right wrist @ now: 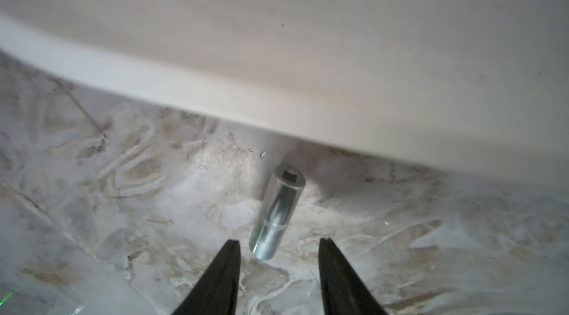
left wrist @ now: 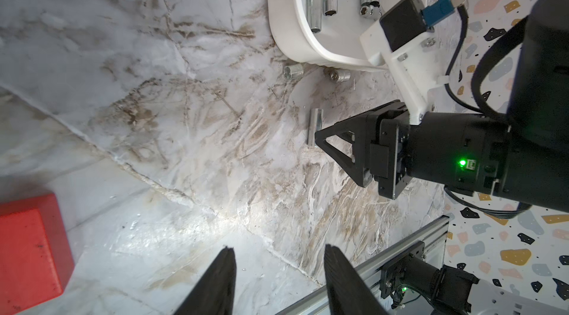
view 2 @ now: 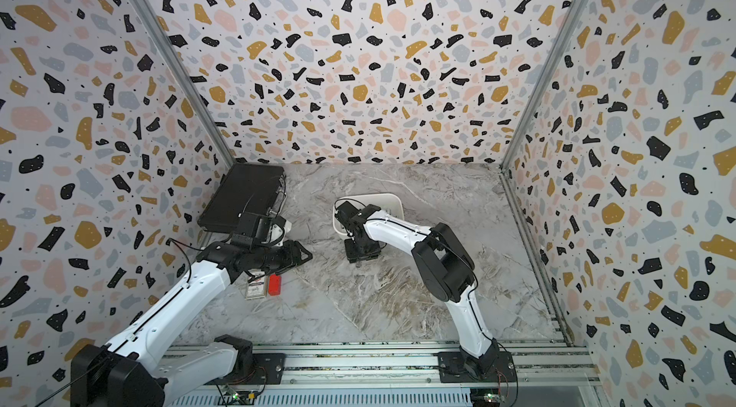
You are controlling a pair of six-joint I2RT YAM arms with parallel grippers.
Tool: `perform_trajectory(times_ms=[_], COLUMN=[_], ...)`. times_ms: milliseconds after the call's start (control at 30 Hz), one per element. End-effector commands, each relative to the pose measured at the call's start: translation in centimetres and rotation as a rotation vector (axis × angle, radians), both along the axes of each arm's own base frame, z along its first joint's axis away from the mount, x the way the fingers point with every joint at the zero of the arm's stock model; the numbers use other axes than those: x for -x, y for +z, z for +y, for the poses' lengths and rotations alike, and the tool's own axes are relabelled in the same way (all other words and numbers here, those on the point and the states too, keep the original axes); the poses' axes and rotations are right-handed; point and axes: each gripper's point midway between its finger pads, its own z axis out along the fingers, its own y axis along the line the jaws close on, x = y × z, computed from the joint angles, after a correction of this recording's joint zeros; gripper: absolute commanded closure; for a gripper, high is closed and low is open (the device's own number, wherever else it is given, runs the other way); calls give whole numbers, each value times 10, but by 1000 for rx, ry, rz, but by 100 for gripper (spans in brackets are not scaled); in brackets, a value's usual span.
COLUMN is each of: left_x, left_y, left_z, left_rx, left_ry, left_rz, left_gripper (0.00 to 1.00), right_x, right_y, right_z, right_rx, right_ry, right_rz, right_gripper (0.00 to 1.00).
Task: Put the socket on the desktop into the storage box
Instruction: Pick up the socket head at the center of the board.
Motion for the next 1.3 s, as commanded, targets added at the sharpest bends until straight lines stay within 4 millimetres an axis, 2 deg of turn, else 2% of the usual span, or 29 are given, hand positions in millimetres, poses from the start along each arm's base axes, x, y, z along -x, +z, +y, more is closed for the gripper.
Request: perform_trajectory(times_ms=[0, 633, 900, 1033, 1267], left_x=[2, 1, 1, 1, 0], left_y=[1, -1, -2, -3, -2], left_z=[0, -2, -2, -2, -2], left_rx=[21, 38, 40, 41, 41], left_ry=[1, 9, 12, 12, 14], left_rz=[-4, 5, 8, 8, 7], left_gripper=[49, 49, 50, 50, 50], right_x=[0, -3, 3, 5, 6], right_y=[10, -8, -15, -14, -6], right_z=[-2, 2, 3, 5, 7], right_rx=[27, 58, 58, 47, 24], right_ry=[-9, -7, 0, 4, 9], right_rz=[-12, 14, 35, 41, 29], right_gripper=[54, 59, 68, 78, 82])
